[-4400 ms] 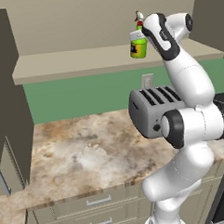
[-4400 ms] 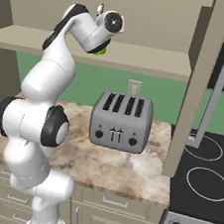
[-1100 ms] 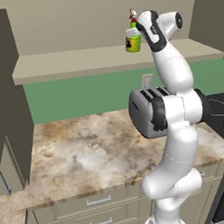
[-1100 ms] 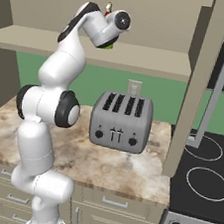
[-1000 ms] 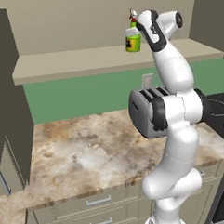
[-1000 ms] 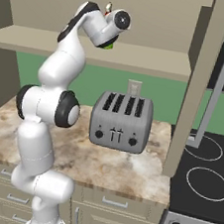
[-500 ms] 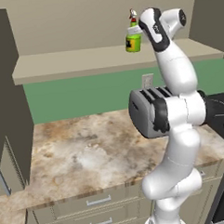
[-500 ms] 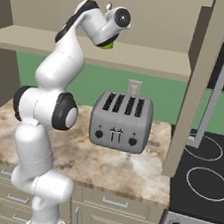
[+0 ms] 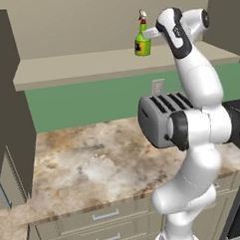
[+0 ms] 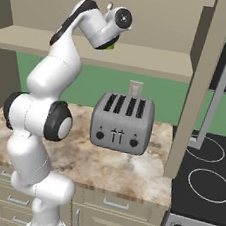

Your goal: Pick up the spray and sponge from the sink, and place them back in the cabinet, and close the cabinet doors.

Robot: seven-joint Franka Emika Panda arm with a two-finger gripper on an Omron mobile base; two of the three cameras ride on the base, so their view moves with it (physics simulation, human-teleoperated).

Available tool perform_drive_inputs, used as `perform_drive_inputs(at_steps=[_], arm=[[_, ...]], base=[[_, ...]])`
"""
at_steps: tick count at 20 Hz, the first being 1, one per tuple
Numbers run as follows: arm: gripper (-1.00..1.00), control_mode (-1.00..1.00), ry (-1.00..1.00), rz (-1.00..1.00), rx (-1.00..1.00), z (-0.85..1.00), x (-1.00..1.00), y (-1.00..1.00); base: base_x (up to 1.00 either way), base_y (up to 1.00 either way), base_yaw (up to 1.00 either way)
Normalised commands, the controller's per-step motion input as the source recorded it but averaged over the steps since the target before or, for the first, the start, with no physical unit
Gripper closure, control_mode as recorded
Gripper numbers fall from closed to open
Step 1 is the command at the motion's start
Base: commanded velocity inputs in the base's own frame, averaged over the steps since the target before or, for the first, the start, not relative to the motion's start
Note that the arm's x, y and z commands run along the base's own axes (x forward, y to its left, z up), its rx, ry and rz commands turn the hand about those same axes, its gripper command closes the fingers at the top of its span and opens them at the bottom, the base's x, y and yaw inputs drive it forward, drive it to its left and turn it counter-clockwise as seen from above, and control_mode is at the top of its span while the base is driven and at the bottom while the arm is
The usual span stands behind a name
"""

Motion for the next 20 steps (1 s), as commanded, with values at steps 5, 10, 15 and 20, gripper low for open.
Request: perform_drive_inputs(at_steps=[5,10,15,20], arm=[[-1.00,-1.00,0.00,-0.02,0.00,0.00,-0.58,-0.01],[-1.00,-1.00,0.00,-0.06,0.00,0.01,-0.73,0.00],[-1.00,-1.00,0.01,-0.08,0.00,0.13,-0.78,0.00],[-1.00,-1.00,0.04,-0.11,0.00,0.07,-0.76,0.00]], base=[[0.00,0.00,0.00],[0.00,0.00,0.00],[0.00,0.00,0.00],[0.00,0.00,0.00]])
